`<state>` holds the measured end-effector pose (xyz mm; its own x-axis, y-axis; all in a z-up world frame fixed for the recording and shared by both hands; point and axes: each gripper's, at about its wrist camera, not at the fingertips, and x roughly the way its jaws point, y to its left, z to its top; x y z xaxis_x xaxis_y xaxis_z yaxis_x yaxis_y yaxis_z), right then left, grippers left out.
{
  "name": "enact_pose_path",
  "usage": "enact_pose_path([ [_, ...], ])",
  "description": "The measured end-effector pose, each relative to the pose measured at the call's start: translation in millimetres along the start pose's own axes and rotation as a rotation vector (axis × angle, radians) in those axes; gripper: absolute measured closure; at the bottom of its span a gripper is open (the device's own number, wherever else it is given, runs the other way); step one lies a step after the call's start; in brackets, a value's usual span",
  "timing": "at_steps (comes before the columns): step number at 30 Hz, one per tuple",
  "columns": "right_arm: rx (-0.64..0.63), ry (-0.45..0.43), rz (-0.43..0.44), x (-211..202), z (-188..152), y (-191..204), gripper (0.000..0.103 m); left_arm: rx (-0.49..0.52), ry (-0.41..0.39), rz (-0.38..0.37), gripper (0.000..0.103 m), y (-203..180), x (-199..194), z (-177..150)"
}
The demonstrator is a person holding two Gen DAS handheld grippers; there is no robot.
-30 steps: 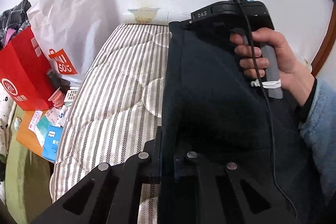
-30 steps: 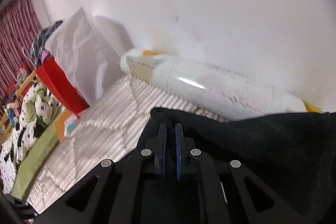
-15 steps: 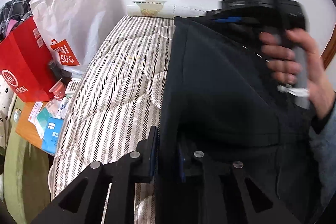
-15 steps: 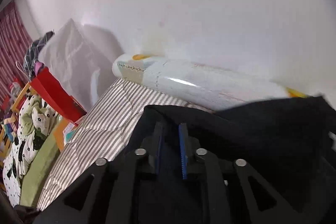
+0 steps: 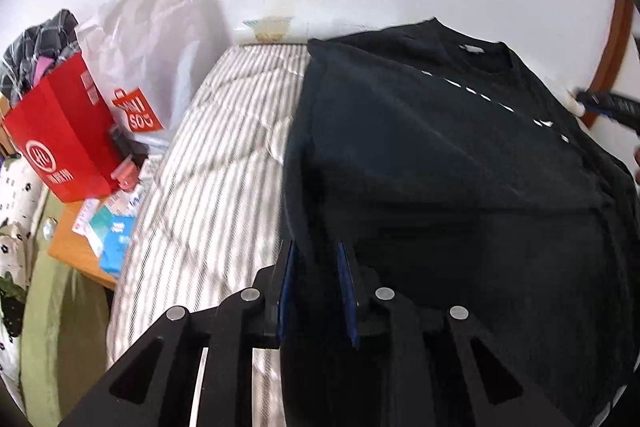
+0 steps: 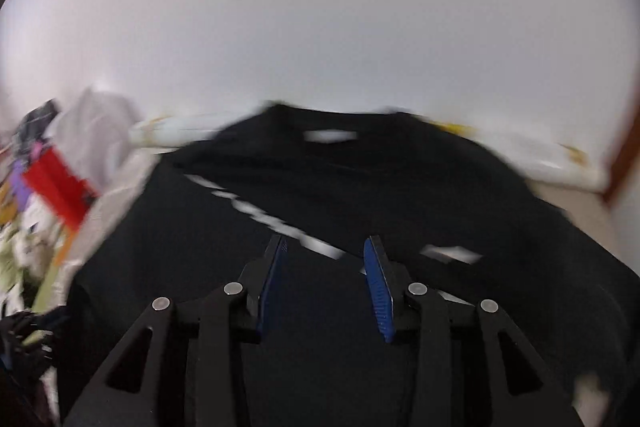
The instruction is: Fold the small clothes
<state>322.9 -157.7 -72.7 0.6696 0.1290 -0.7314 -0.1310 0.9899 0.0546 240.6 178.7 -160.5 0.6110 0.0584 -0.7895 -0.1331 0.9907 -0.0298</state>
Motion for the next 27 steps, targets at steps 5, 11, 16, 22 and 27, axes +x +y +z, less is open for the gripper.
enact_pose_path([
  [5, 0.117, 0.059, -0.131, -38.7, -52.8, -83.3, 0.063, 0.031, 0.023, -0.004, 0.063, -3.0, 0.5, -22.0],
  [11, 0.272, 0.112, -0.292, -71.9, -116.3, -169.5, 0.061, 0.054, 0.018, 0.011, 0.053, -8.4, -0.3, -34.1],
  [16, 0.375, 0.13, -0.351, -89.7, -158.4, -205.8, 0.059, 0.045, 0.013, 0.015, 0.051, -7.9, 0.4, -35.8],
  [22, 0.399, 0.137, -0.348, -99.1, -178.2, -218.6, 0.058, 0.002, -0.009, -0.003, 0.049, -2.4, 0.9, -41.9],
  [27, 0.397, 0.111, -0.323, -101.4, -180.0, -215.8, 0.056, -0.003, -0.023, -0.002, 0.046, -0.4, 0.8, -44.5],
])
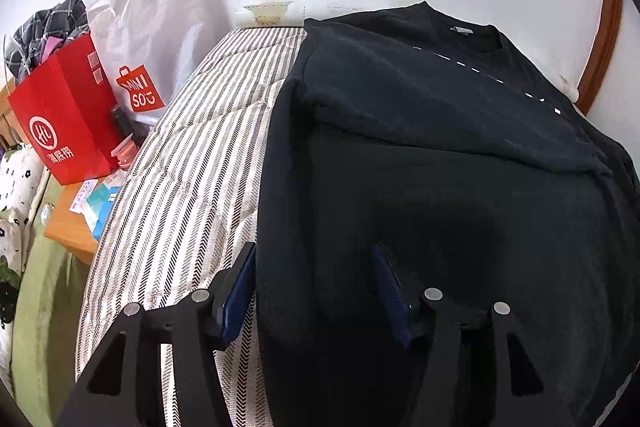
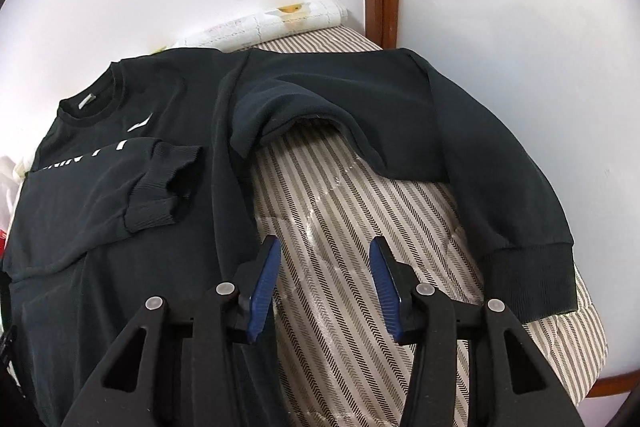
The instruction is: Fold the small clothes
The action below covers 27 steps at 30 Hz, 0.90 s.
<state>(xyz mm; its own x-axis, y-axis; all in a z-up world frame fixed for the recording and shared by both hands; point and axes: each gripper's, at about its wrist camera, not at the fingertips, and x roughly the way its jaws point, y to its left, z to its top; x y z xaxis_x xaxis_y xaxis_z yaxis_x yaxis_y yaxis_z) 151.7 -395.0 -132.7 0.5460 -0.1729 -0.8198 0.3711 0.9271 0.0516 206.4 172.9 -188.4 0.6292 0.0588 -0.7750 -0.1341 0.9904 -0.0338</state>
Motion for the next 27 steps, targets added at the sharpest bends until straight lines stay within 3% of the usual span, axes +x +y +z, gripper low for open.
enact_pose_path([
  [15, -0.09, -0.077, -0.104, 7.8, -14.2, -26.8, 0.05, -0.009, 0.006, 0.015, 0.038, 2.7, 1.9, -0.1],
  [22, -0.059, -0.132, -0.184, 2.2, -6.0, -67.1, 0.048, -0.014, 0.008, 0.02, 0.035, 4.0, 2.2, -0.3],
  [27, -0.061, -0.082, -0.168, 13.1, -18.0, -96.5, 0.043, -0.013, 0.008, 0.019, 0.035, 4.7, 2.1, -0.6],
])
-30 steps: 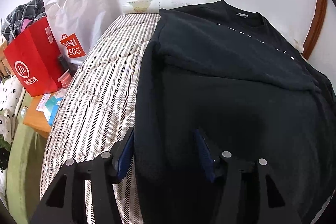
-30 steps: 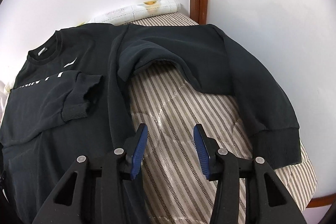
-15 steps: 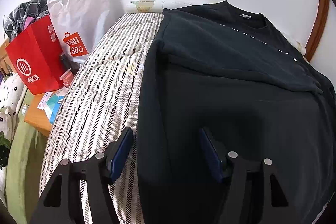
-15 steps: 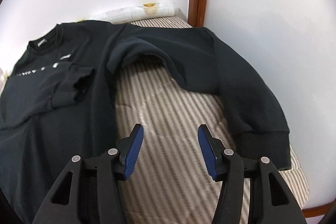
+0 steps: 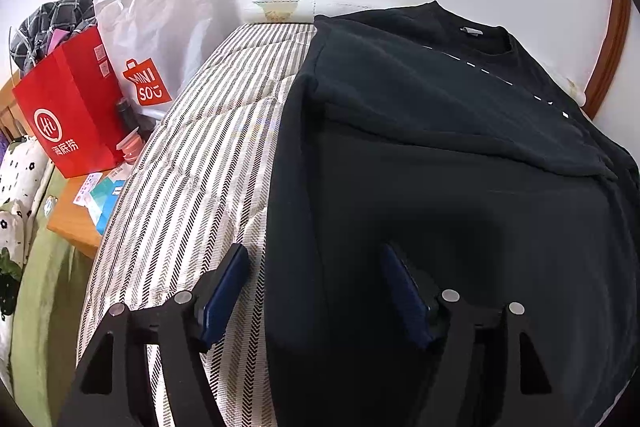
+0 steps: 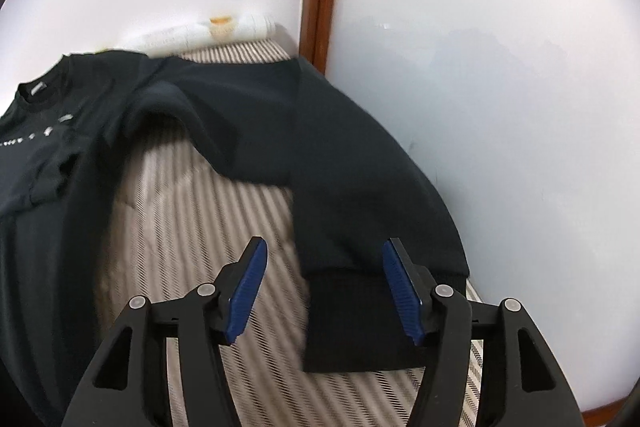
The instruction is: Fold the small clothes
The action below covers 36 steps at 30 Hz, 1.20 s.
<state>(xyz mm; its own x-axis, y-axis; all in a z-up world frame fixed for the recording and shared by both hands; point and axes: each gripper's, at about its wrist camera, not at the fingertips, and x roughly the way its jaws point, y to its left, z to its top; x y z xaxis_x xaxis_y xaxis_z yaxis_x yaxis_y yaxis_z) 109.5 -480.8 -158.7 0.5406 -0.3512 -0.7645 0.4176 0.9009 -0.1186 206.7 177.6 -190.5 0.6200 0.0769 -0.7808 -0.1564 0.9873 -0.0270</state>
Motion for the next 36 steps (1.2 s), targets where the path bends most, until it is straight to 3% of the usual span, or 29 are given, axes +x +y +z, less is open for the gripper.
enact_pose_path([
  [2, 0.014, 0.03, 0.032, 8.6, -3.3, -4.7, 0.042, 0.0, 0.0, 0.0, 0.034, 0.2, 0.1, 0.0],
  [7, -0.049, 0.005, -0.023, 13.4, -8.0, 5.0, 0.046, 0.0, 0.0, -0.001, 0.034, 0.2, 0.2, 0.2],
  [9, -0.057, 0.006, -0.064, 14.7, -6.6, 5.5, 0.072, -0.001, 0.0, -0.002, 0.034, 0.6, 0.3, 0.2],
  [11, -0.076, 0.005, -0.092, 16.4, -5.0, 3.2, 0.089, -0.002, 0.0, -0.004, 0.034, 1.2, 0.1, 0.2],
  [15, 0.001, 0.021, -0.045, 5.9, 11.8, -3.1, 0.09, -0.001, 0.0, 0.018, 0.034, -0.1, -3.9, -1.4],
  [18, -0.001, -0.029, 0.032, -22.4, 31.3, 14.1, 0.09, -0.016, 0.021, -0.009, 0.035, 1.6, -10.8, -2.0],
  [25, -0.104, -0.13, 0.205, -85.1, 73.1, 111.4, 0.09, -0.019, -0.01, -0.023, 0.034, 3.4, -33.1, 1.6],
  [32, -0.168, -0.14, 0.384, -101.5, 100.9, 225.2, 0.09, -0.022, -0.013, -0.044, 0.034, 15.7, -45.9, 4.3],
  [36, -0.201, -0.116, 0.465, -114.4, 97.3, 283.7, 0.09, -0.034, -0.02, -0.056, 0.033, 31.1, -46.5, 0.9],
])
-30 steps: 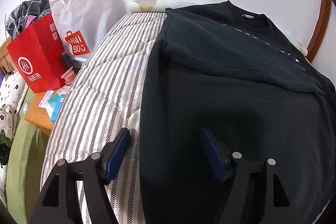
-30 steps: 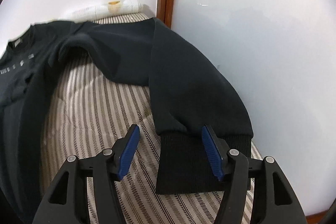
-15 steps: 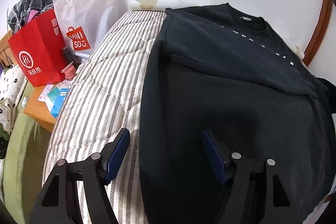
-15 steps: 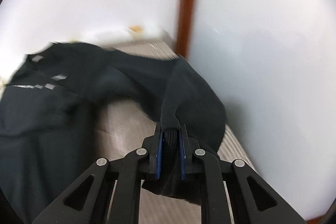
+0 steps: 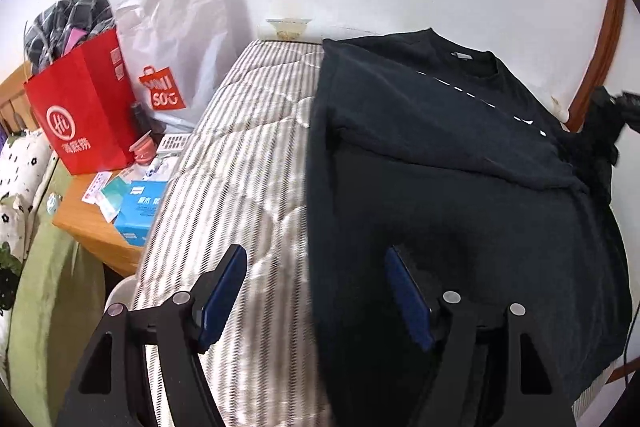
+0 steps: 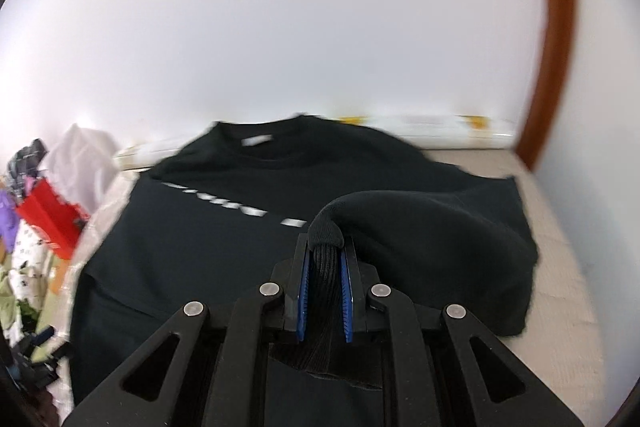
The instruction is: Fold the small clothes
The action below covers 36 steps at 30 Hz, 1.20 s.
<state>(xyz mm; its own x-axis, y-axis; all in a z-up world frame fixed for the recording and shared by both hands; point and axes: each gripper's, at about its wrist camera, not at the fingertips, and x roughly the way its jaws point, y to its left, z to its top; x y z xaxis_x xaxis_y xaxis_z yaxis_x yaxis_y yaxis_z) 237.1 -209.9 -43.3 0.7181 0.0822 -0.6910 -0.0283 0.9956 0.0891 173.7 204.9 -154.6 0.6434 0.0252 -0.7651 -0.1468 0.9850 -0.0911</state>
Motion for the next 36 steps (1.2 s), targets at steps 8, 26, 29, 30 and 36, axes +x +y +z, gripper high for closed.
enact_pose_path([
  [8, -0.092, 0.06, 0.185, 45.3, 15.7, 110.6, 0.09, -0.038, 0.028, -0.017, 0.033, 20.8, 13.2, 0.3],
  [26, -0.133, -0.002, 0.265, 77.6, 7.3, 118.9, 0.056, -0.005, 0.012, -0.057, 0.033, -19.6, 23.0, 52.1],
  [29, -0.134, 0.01, 0.109, 71.2, -11.4, 59.7, 0.056, 0.017, -0.013, -0.052, 0.033, -39.8, 27.5, 69.6],
  [30, -0.135, 0.023, 0.07, 71.7, -18.3, 47.5, 0.059, 0.018, -0.017, -0.055, 0.033, -43.8, 29.6, 73.2],
  [36, -0.069, 0.136, -0.014, 80.0, -68.1, -28.4, 0.081, 0.032, -0.03, -0.065, 0.035, -72.8, 53.5, 95.7],
])
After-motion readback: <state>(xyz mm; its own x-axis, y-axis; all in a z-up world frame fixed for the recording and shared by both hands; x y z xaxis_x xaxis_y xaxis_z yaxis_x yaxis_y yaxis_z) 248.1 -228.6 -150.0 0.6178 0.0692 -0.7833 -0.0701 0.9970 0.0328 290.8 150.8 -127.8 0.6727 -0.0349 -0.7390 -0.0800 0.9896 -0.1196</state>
